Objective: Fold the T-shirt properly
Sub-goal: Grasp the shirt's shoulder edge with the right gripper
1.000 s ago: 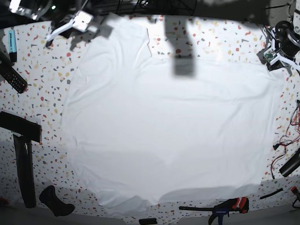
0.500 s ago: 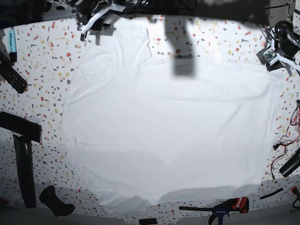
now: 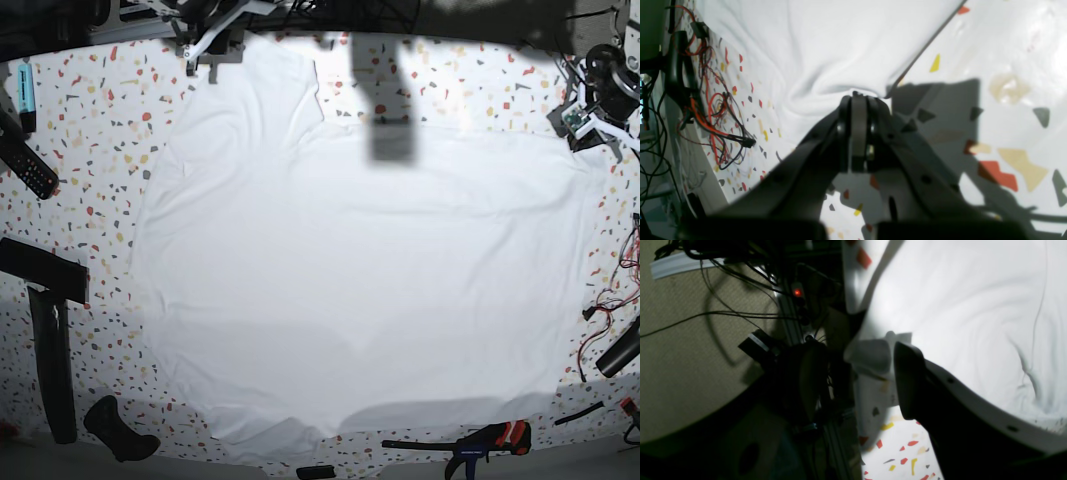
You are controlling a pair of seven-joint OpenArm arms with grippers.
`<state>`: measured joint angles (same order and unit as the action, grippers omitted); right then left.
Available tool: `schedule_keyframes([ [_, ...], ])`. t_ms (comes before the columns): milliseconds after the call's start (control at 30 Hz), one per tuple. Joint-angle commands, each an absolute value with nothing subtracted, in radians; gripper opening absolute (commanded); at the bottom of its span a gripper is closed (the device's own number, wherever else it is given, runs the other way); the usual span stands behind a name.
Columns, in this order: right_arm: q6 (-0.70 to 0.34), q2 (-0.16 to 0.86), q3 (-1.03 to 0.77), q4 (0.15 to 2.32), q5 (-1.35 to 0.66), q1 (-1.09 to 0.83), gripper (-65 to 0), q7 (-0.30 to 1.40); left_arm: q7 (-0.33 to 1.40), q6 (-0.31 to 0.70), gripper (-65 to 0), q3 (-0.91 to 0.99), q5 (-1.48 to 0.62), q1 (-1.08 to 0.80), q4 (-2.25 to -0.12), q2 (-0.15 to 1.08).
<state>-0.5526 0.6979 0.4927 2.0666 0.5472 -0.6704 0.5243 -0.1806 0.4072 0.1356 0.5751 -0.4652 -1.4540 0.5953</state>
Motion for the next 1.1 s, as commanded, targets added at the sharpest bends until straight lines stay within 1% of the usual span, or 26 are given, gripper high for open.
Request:
schedule_keyframes([
  [0,-0.539,0.707,0.491,2.071,0.551,-0.675,-31.3,0.516,-0.188,0.416,-65.0,0.141,0.571,-0.468,-1.465,0.610],
  [33,-0.539,0.707,0.492,2.065,0.550,-0.673,-33.4,0.516,-0.188,0.416,-65.0,0.141,0.571,-0.468,-1.465,0.610],
  [67,-0.538,0.707,0.492,2.061,0.550,-0.673,-36.8,0.514,-0.188,0.416,-65.0,0.141,0.571,-0.468,-1.465,0.610],
  [200,-0.538,0.707,0.492,2.064,0.550,-0.673,-55.6,0.513,-0.188,0.416,-65.0,0.141,0.571,-0.468,-1.465,0.610],
  [267,-0.537,0.707,0.492,2.070,0.549,-0.673,-62.7,0.513,-0.188,0.416,-65.0,0.141,0.571,-0.468,-1.465,0.610],
  [300,-0.537,0.707,0.492,2.076,0.546,-0.673,-65.0,0.513,-0.188,0.416,-65.0,0.141,0.571,-0.468,-1.465,0.610],
  [433,-0.535,0.707,0.492,2.119,0.546,-0.674,-65.0,0.513,-0.188,0.416,-65.0,0.141,0.571,-0.468,-1.465,0.610],
  [567,-0.447,0.707,0.491,2.187,0.506,-0.672,-65.0,0.513,-0.189,0.415,-65.0,0.141,0.568,-0.468,-1.466,0.611],
  [700,-0.440,0.707,0.491,2.253,0.443,-0.647,-65.0,0.513,-0.189,0.415,-65.0,0.141,0.487,-0.466,-1.466,0.619],
  [800,-0.418,0.707,0.491,2.259,0.433,-0.611,-65.0,0.524,-0.193,0.410,-65.0,0.141,0.450,-0.465,-1.470,0.618],
  [1000,-0.205,0.706,0.491,2.259,0.406,-0.516,-65.0,0.560,-0.196,0.410,-65.0,0.141,0.451,-0.465,-1.494,0.618],
  [1067,-0.175,0.694,0.491,2.259,0.388,-0.483,-65.0,0.560,-0.196,0.408,-65.0,0.141,0.451,-0.465,-1.502,0.618],
])
